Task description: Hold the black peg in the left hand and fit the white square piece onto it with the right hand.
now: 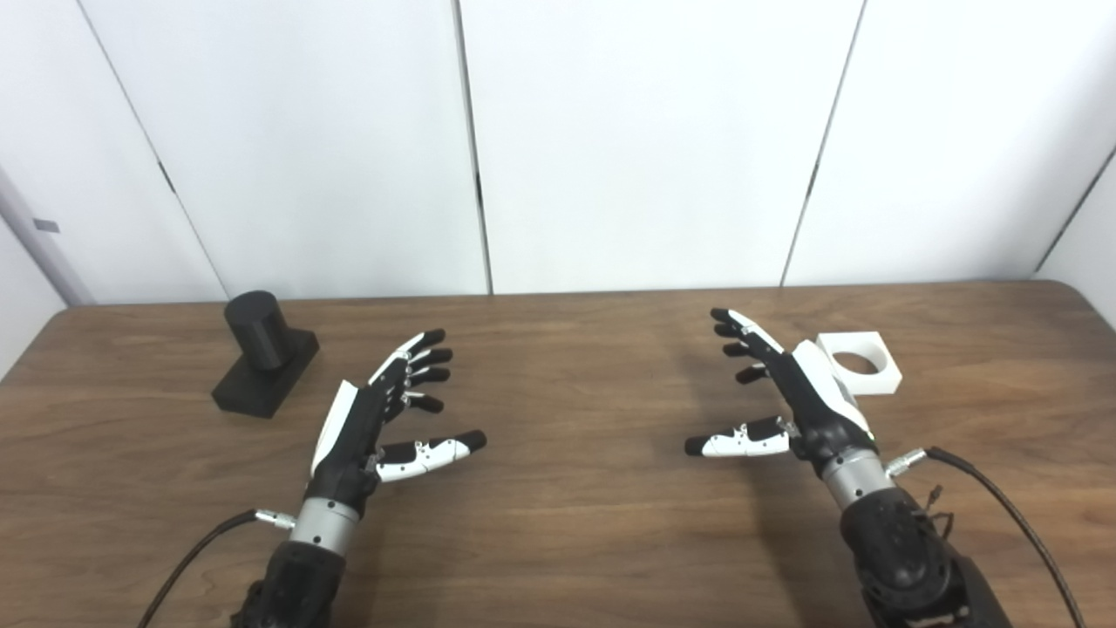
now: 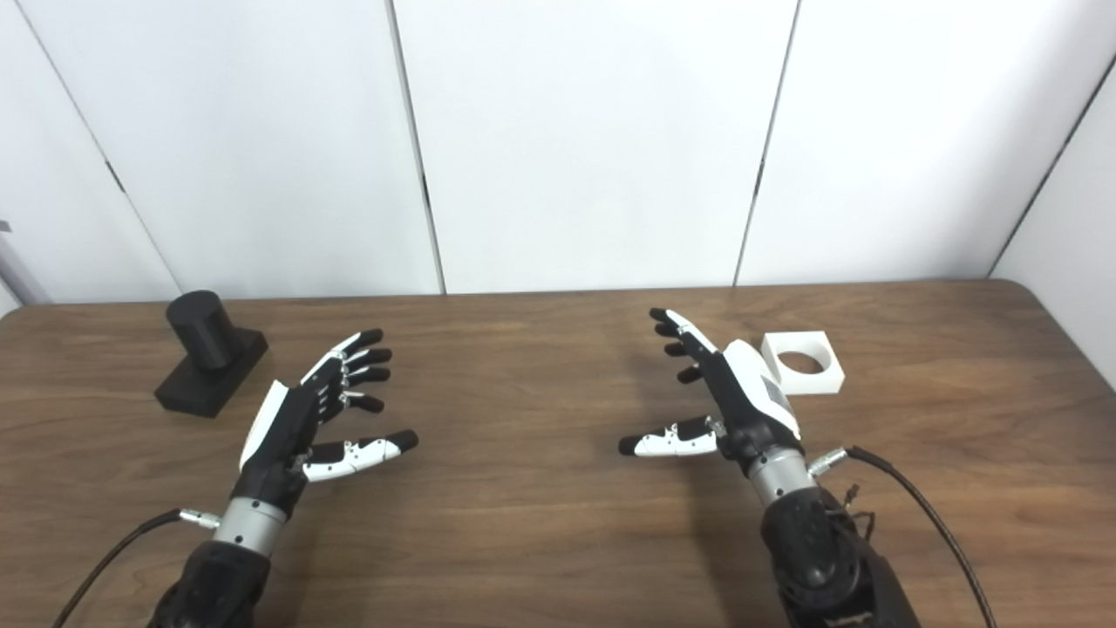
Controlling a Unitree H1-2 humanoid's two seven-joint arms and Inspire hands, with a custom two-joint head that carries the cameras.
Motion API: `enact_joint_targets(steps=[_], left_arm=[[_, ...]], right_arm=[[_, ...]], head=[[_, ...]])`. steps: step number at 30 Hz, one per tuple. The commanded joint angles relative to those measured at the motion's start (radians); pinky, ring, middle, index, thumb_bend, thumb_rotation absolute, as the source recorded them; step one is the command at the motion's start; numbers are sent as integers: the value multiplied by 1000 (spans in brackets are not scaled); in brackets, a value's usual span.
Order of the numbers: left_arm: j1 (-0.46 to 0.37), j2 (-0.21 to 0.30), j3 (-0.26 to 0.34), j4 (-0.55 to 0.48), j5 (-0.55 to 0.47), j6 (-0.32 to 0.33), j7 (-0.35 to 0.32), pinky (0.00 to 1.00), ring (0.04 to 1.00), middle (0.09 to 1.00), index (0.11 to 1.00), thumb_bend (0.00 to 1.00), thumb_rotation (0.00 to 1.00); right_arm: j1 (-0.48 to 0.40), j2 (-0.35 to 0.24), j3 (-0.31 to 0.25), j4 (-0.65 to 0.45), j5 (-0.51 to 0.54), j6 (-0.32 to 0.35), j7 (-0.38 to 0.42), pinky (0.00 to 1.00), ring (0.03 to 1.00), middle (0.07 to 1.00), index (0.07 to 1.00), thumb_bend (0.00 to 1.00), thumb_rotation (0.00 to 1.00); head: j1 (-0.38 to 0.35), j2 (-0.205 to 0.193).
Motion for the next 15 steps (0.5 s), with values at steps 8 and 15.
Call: enact_joint_targets(steps=[8,15], left_arm=[[-34,8,2,-3,8,-49,11,620,778,818,863,793,99],[-34,4,-4,1,17,-55,14,627,775,811,856,792,94]], right_arm=[[-29,-6,-3,-30,1,-37,-15,687,822,875,905,832,152],[-26,-12,-4,-28,3,-47,-18,690,825,876,907,829,151]], head=[[-3,-1],[68,-13]])
